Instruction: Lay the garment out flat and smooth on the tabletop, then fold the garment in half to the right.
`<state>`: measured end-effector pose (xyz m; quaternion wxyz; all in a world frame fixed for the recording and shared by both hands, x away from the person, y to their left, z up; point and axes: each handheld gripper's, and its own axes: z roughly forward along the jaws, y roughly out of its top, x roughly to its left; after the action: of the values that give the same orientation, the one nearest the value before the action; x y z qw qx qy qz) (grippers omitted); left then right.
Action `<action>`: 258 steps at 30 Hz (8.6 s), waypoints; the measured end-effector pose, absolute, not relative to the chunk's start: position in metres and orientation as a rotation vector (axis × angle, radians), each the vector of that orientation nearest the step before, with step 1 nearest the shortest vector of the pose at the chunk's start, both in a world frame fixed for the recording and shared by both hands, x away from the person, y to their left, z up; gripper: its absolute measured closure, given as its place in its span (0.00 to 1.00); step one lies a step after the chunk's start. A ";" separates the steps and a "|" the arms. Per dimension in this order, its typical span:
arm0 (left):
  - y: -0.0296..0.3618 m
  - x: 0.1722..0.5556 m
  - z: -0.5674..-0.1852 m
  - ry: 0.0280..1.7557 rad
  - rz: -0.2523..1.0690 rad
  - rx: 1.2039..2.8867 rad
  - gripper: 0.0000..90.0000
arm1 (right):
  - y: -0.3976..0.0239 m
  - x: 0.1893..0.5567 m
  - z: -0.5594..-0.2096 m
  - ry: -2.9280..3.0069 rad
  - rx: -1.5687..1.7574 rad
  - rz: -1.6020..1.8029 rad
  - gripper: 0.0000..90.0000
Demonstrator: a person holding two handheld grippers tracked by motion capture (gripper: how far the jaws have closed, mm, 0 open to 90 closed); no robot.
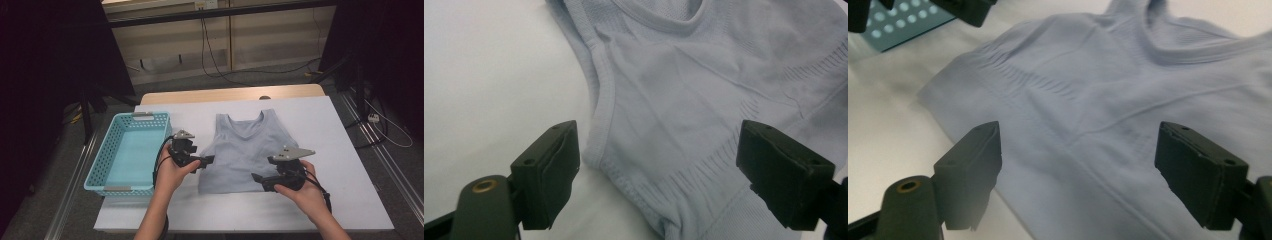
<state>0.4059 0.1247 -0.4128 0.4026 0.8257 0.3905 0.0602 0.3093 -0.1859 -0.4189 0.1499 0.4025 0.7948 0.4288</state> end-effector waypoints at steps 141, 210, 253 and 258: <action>0.126 0.427 -0.407 1.032 0.266 1.996 0.20 | -0.105 0.304 -0.439 2.565 0.881 1.392 0.94; 0.103 0.484 -0.425 1.234 0.220 2.045 0.97 | -0.095 0.287 -0.436 2.629 0.718 1.433 0.94; 0.138 0.477 -0.406 1.312 0.246 2.027 0.97 | -0.069 0.287 -0.434 2.649 0.644 1.484 0.94; 0.141 0.476 -0.406 1.325 0.243 2.023 0.98 | -0.066 0.287 -0.434 2.650 0.639 1.484 0.94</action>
<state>0.4761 0.1413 -0.4055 0.3481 0.7805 0.5109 0.0936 0.2867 -0.0665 -0.4344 0.0192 0.2060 0.8536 0.4780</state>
